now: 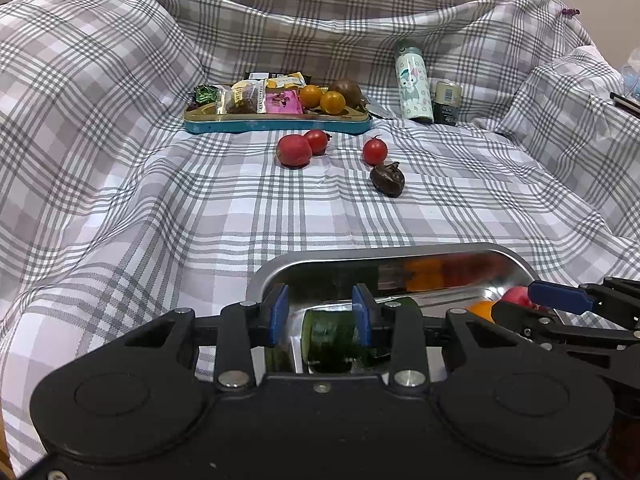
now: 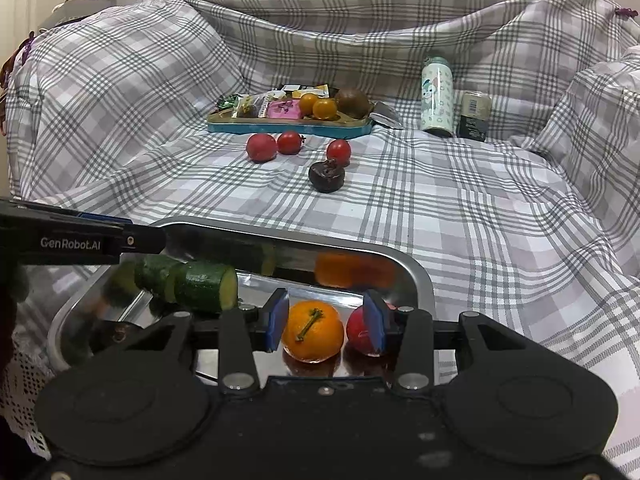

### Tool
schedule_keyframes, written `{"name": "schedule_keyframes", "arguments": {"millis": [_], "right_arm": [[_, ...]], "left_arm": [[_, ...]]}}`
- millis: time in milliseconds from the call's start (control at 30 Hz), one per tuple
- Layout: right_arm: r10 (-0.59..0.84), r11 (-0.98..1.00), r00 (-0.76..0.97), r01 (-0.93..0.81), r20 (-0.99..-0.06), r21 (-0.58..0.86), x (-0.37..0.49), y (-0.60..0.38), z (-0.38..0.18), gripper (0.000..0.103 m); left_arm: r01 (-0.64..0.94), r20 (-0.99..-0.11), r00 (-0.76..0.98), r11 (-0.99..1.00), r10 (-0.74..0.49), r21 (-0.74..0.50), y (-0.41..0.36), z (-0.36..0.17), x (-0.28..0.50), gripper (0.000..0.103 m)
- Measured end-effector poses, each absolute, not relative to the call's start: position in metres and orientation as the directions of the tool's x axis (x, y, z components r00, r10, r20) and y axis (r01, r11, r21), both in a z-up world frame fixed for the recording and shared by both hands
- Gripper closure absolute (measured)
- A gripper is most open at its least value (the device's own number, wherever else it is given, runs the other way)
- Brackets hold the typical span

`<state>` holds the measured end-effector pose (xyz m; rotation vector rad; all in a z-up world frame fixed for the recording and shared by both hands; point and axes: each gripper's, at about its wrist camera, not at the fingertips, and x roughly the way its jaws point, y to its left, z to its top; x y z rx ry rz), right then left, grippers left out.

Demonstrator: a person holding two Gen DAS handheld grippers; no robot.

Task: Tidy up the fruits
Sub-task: 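Carry the orange and cucumber piece over the steel tray and release both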

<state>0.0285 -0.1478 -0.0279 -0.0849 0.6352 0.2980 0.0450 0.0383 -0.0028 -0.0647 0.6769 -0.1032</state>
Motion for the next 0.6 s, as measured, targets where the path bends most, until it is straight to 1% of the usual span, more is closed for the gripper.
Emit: {"name": "schedule_keyframes", "arguments": {"millis": [367,600], "right_arm": [[0.227,0.963,0.763,-0.270,-0.606,0.020,0.033,-0.149,-0.030,0.059],[0.194,0.977,0.759,-0.209,-0.621,0.050,0.039,-0.157,-0.028,0.059]], "left_arm": [[0.061,-0.628,0.771,0.994,-0.107,-0.095,0.040,-0.004,0.047,0.060],[0.041,-0.628,0.771,0.993,-0.102,-0.111,0.044,-0.002,0.046,0.060]]}}
